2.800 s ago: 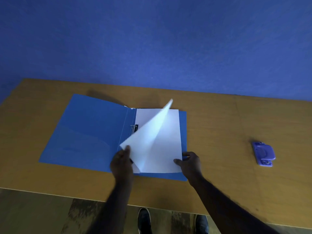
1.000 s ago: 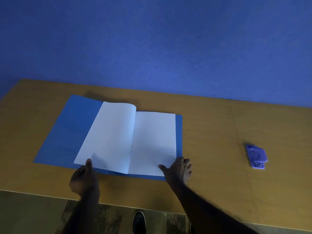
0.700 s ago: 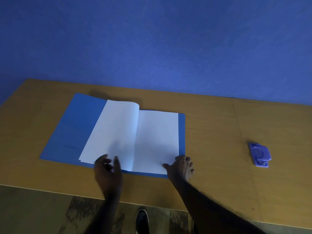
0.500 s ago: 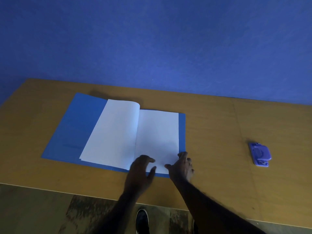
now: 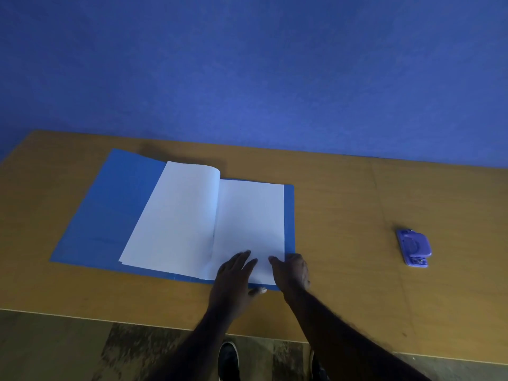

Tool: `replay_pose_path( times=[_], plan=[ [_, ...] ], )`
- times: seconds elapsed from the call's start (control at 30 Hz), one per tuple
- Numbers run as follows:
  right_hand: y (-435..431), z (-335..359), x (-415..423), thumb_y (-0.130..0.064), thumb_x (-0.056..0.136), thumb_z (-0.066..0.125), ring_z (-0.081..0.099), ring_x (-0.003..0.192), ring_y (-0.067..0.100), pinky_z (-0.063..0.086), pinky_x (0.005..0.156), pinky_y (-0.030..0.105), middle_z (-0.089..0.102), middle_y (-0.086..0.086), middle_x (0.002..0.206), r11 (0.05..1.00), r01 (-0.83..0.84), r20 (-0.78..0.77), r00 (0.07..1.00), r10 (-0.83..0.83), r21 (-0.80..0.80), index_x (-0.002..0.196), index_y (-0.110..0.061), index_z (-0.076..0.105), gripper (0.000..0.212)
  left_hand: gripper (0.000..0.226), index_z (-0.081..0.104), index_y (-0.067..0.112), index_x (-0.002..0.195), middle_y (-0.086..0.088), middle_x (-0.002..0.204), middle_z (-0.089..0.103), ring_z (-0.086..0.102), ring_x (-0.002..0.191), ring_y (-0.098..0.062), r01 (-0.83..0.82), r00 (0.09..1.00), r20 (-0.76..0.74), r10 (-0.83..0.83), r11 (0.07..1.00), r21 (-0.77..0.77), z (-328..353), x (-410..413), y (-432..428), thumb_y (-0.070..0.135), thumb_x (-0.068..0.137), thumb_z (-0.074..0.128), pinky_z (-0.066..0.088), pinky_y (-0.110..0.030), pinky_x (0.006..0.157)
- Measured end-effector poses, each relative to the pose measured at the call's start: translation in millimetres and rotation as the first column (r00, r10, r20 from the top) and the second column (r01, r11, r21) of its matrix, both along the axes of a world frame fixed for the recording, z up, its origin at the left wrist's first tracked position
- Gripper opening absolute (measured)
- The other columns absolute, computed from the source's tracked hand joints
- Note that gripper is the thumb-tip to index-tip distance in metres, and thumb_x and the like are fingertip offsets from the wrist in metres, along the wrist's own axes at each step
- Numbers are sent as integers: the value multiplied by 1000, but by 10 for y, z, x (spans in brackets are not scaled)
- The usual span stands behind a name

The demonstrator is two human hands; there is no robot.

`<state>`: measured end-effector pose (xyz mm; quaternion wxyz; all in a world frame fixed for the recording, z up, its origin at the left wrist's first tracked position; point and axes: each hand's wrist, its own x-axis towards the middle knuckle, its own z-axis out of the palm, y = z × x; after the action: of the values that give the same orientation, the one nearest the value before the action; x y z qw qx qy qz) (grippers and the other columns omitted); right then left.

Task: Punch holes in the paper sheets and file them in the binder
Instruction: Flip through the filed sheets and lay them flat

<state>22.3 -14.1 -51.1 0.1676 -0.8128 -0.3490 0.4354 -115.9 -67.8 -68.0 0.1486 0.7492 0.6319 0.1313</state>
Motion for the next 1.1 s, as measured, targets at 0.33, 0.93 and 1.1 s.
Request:
replay_pose_path(
  times=[0.33,0.93,1.1],
  plan=[
    [-21,217,-55,-34,71,77,58,73,21,51,67,35,60,1,74,1000,-18,-90,996,16,-24,63,-16,60,25,68,61,20,124,-4,136,57,55,124,-23,23,1000,5,-23,1000,11,-51,-35,4,50,66,80,45,-40,98],
    [-256,-137,22,-29,61,73,63,89,21,59,78,44,63,-2,97,1000,11,-50,999,-10,7,96,-24,59,38,66,65,21,118,-3,133,60,57,121,-22,35,999,-22,-35,999,21,-62,-51,23,55,64,79,41,-38,98],
    [-271,286,23,-6,75,72,63,90,23,61,75,40,60,0,97,996,78,-185,980,-70,39,109,-19,47,44,66,64,22,118,-4,132,60,57,121,-23,39,998,-50,-38,999,24,-58,-25,37,58,65,77,45,-41,97]
  ],
)
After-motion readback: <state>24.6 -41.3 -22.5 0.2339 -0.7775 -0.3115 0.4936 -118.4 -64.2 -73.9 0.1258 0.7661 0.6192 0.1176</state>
